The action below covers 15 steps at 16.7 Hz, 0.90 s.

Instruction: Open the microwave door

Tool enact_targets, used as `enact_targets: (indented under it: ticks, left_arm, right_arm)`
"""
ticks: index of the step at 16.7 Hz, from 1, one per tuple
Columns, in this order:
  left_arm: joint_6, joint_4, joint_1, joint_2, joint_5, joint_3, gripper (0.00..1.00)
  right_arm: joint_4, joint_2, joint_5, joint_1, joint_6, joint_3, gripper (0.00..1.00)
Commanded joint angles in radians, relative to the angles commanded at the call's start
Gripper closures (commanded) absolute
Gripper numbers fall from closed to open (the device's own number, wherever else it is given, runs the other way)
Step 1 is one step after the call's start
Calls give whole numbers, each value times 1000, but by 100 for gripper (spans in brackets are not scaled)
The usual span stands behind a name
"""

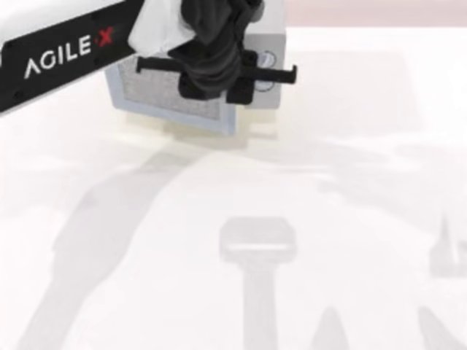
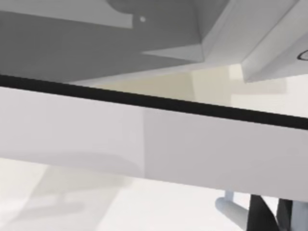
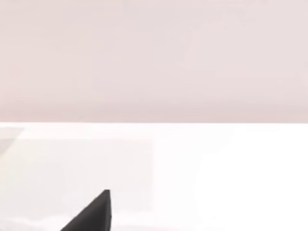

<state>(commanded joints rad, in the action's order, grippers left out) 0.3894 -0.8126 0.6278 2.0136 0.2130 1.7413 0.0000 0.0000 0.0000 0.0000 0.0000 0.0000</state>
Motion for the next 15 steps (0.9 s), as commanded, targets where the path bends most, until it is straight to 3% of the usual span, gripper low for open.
enact_targets:
  ticks: [7,15]
  left_arm:
    - [-107,55,-23,-88,-50,-125,100]
    - [-111,58,-24,-92,-52,-127,100]
  right_arm:
    - [0,0,0,0,0,0,0]
    - [0,0,0,0,0,0,0]
